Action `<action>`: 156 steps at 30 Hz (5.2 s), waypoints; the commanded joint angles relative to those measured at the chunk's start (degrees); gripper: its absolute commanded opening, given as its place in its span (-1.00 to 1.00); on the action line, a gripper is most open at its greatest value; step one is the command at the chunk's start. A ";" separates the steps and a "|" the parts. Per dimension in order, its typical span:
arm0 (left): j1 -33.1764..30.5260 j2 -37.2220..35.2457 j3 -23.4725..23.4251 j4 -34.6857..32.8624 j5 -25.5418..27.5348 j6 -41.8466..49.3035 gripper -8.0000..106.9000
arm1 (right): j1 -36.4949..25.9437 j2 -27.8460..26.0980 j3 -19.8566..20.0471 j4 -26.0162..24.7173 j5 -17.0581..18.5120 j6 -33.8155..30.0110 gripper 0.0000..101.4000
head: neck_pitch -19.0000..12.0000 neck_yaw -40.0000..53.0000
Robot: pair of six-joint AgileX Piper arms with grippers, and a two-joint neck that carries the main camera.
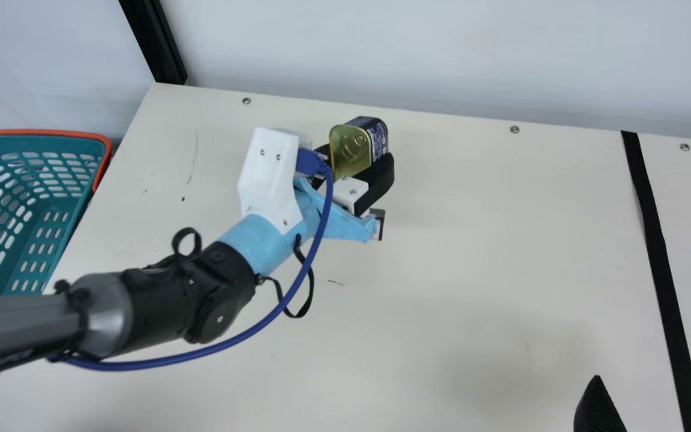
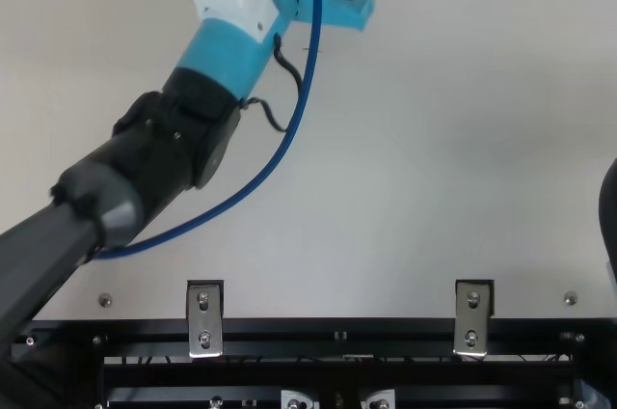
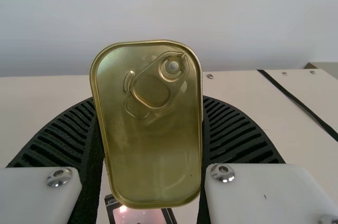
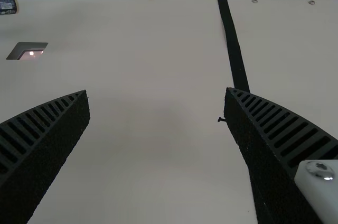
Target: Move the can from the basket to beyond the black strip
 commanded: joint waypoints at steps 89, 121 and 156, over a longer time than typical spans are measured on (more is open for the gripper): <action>-2.62 -27.25 11.99 20.24 14.25 -13.43 -0.68 | 33.60 54.67 -36.54 39.34 -18.23 -23.16 1.00 | -0.21 -0.27; -2.62 -27.25 11.99 20.16 14.25 -13.43 -0.68 | 30.22 64.37 -37.16 52.05 -16.24 -39.01 1.00 | -0.21 -0.27; -4.37 -29.35 15.52 23.50 24.12 -9.79 0.71 | 26.45 63.08 -34.77 52.09 -19.83 -39.11 -1.00 | -0.21 -0.27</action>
